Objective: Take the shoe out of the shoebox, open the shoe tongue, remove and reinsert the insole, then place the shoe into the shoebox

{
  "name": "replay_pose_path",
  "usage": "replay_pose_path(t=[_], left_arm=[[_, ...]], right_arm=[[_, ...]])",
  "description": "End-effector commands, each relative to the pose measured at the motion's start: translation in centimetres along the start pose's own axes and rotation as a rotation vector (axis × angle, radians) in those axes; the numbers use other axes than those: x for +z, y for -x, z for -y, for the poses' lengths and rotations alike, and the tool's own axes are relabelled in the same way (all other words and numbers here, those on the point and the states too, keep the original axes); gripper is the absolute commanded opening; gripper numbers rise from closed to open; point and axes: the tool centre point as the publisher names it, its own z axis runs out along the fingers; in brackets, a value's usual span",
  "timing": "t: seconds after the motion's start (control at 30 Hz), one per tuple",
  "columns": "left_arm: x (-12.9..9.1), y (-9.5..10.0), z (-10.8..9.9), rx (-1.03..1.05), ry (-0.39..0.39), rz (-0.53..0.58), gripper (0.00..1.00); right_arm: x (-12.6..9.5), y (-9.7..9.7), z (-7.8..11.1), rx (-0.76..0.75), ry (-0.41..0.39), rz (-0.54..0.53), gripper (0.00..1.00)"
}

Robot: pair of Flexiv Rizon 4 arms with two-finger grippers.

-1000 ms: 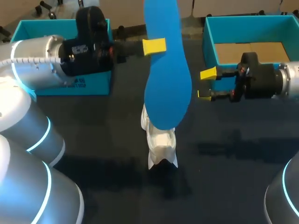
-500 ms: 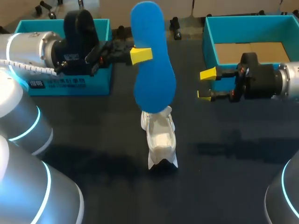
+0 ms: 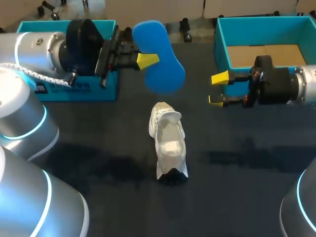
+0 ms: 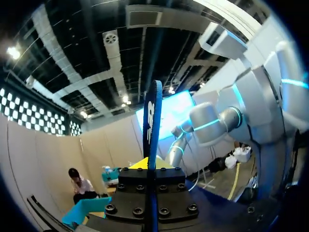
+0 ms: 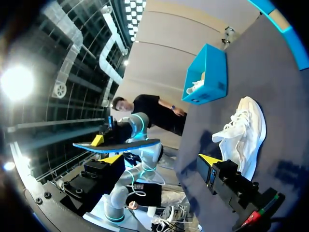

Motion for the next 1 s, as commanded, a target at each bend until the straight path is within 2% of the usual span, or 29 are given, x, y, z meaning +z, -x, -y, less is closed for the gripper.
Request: replay_pose_path(t=[0.03,0.07,0.6,0.7,0.73,1.0], left_arm=[[-0.9,0.6,-0.8,0.247,0.054,-0.039,0.0],[-1.1,0.6,-0.9,0.222,0.084,-0.016,0.0],[-1.1,0.6,-0.9,0.222,0.084,-0.016,0.0],[-1.5,-0.1,-1.9,0.403,0.086,-0.067,0.0],[-1.6,-0.3,-2.1,0.386,0.083,-0.056,0.0],[-2.8,-1.6,-4.4,0.647,0.073,-0.098,0.0]], right_arm=[[0.2,0.0,0.0,0.0,0.001,0.002,1.0],[0.2,0.0,0.0,0.0,0.001,0.002,1.0],[0.2,0.0,0.0,0.0,0.001,0.002,1.0],[0.2,0.0,0.0,0.0,0.001,0.002,1.0],[0.2,0.0,0.0,0.0,0.001,0.002,1.0],[0.2,0.0,0.0,0.0,0.001,0.002,1.0]])
